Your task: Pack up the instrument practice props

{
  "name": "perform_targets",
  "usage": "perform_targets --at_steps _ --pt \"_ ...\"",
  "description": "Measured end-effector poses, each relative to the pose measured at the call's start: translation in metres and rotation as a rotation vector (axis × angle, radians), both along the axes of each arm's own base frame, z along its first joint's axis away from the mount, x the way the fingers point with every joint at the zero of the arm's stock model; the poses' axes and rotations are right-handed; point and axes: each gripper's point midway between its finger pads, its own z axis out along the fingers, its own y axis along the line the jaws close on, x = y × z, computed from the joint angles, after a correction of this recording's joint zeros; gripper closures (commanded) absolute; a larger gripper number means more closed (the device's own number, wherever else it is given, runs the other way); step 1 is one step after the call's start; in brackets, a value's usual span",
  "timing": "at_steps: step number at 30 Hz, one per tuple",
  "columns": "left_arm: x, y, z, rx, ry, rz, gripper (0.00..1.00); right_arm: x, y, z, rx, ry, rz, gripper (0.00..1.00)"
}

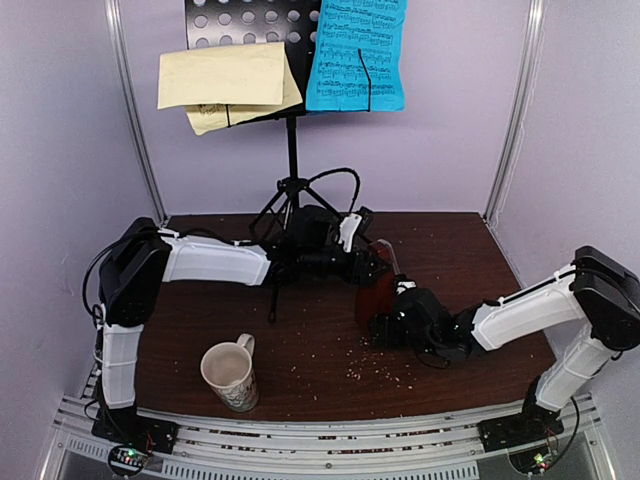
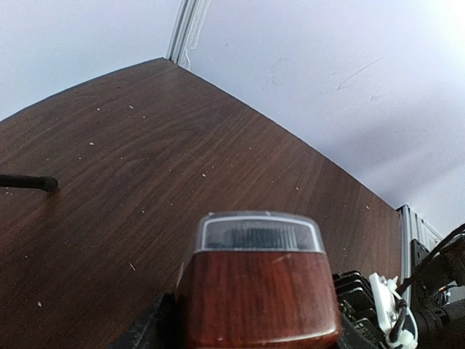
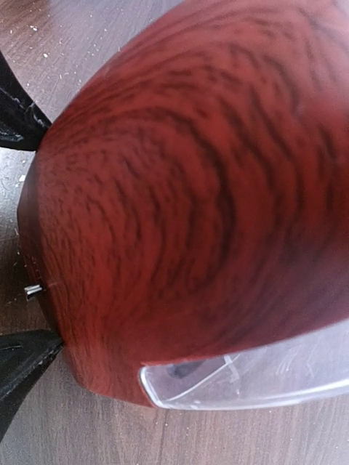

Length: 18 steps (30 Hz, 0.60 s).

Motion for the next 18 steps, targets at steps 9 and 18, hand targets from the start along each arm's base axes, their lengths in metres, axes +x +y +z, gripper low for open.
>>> perform_targets --at_steps 9,18 --pt "0.0034 0.0004 0.0004 -0.002 0.002 0.012 0.46 0.0022 0.0032 0.0013 -0.035 -0.031 -0.005 0.26" --pt "0.0071 0.0020 0.0005 -0.004 0.009 0.032 0.47 0.0031 0.0062 0.0039 -0.045 -0.046 -0.008 0.55"
